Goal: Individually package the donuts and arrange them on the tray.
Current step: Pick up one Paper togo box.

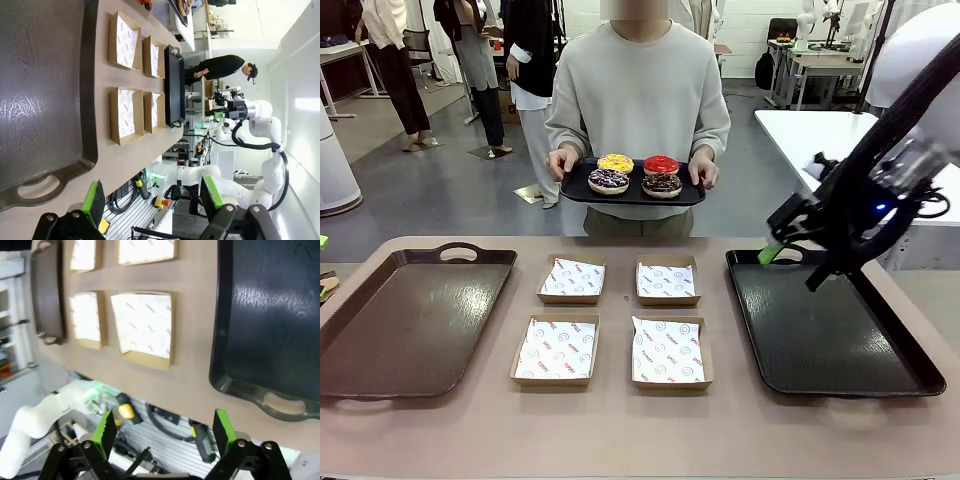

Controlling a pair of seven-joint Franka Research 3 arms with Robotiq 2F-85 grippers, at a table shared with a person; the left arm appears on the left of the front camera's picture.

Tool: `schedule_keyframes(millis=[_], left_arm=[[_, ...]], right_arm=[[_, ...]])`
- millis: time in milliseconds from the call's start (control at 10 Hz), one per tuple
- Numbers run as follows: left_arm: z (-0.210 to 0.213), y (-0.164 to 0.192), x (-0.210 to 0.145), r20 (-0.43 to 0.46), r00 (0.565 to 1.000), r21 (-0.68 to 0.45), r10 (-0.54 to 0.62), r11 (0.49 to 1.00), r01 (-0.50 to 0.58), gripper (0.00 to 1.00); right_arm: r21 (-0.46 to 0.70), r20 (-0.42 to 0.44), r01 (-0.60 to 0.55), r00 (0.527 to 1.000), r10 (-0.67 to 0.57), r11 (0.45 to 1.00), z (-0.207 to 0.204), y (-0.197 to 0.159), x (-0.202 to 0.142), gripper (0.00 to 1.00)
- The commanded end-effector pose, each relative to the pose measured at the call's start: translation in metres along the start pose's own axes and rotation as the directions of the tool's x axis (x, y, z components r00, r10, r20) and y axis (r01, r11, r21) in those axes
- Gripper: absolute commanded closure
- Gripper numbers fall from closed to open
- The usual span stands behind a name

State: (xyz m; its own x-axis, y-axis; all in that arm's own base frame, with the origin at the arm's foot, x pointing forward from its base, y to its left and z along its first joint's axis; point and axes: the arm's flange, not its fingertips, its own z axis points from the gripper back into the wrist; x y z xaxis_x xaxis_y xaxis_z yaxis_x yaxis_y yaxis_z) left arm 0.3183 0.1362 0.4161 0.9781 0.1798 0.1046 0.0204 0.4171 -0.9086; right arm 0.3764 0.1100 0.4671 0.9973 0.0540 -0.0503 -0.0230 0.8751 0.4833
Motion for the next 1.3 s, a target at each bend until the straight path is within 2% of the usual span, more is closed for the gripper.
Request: schedule_keyframes(millis=[0, 300, 900, 1100, 1200], left_arm=[[0.001, 0.000, 0.000, 0.012, 1.000, -0.015, -0.001, 1.000, 0.001, 0.00], [0.001, 0.000, 0.000, 0.012, 1.000, -0.015, -0.001, 1.000, 0.001, 0.00], [0.001, 0.000, 0.000, 0.012, 1.000, -0.015, -0.001, 1.000, 0.001, 0.00], [0.001, 0.000, 0.000, 0.012, 1.000, -0.015, -0.001, 1.000, 0.001, 0.00], [0.001, 0.000, 0.000, 0.012, 1.000, -0.015, -0.001, 1.000, 0.001, 0.00]], right_arm=[[-0.130, 0.015, 0.024, 1.000, -0.022, 0.991, -0.033, 0.023, -0.005, 0.00], [-0.208, 0.057, 0.003, 0.998, 0.009, 0.978, -0.049, 0.046, -0.013, 0.00], [-0.280, 0.085, -0.037, 0.994, 0.064, 0.959, -0.068, 0.053, -0.028, 0.00], [-0.276, 0.089, -0.057, 0.992, 0.085, 0.959, -0.076, 0.054, -0.030, 0.00], [-0.232, 0.080, -0.078, 0.992, 0.099, 0.970, -0.078, 0.054, -0.032, 0.00]])
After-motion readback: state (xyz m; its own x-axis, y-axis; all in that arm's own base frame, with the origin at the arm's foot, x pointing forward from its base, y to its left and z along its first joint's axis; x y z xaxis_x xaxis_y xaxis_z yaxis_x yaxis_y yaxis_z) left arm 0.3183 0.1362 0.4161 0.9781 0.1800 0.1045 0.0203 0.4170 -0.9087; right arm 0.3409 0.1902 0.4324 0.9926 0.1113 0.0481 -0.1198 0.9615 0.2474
